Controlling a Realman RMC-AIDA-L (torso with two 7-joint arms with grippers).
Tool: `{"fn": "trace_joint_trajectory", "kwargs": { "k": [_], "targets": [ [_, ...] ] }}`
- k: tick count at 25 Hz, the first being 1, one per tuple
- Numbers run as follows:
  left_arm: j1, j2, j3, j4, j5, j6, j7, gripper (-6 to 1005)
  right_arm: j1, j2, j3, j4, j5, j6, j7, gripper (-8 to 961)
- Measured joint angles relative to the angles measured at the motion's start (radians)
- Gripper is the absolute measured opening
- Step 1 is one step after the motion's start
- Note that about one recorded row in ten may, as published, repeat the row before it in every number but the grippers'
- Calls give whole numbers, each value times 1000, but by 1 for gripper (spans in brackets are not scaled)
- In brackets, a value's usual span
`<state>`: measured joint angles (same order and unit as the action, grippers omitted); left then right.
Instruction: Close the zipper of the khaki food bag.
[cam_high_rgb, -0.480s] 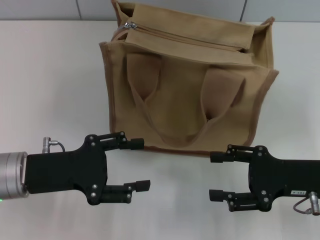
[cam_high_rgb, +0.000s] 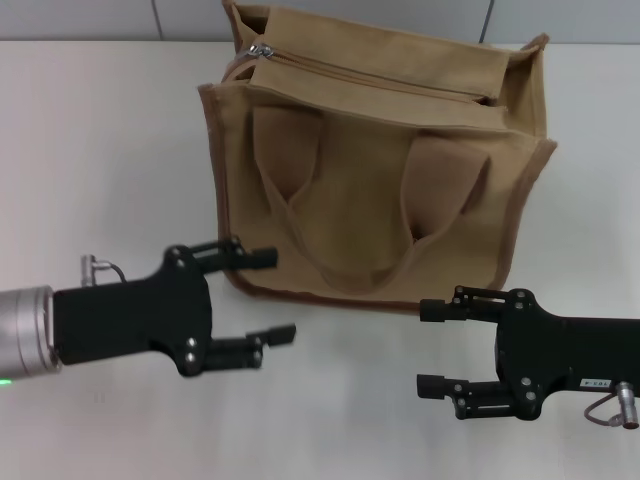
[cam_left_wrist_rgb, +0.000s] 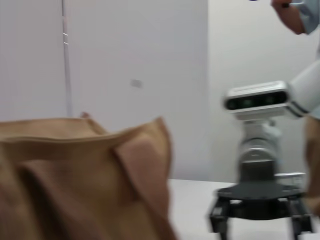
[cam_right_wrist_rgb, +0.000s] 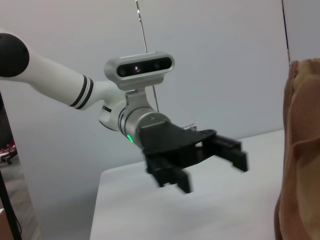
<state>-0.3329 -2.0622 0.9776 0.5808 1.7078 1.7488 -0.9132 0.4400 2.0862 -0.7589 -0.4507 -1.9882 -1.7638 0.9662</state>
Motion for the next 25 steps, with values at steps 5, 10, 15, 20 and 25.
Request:
{"fn": "trace_joint_trajectory", "kwargs": {
  "k": [5,10,15,20,25],
  "targets": [
    [4,-6,-210,-38,-2,-137,82,778,2,0,1,21,8,13,-14,768],
    [-22,-7,-475,-142,-17,-244,109,778,8,0,0,72,31,30,-57,768],
    [-71,-9,-537,-208,-22,-341,181,778,22,0,0,98,37,45,-72,768],
    [-164,-12,-540,-292,-45,-412,230,778,36,1,-1,120,41,47,-76,768],
    [-235,-18,-542,-378,-97,-431,298,778,33,1,1,140,42,31,-76,768]
  ]
}}
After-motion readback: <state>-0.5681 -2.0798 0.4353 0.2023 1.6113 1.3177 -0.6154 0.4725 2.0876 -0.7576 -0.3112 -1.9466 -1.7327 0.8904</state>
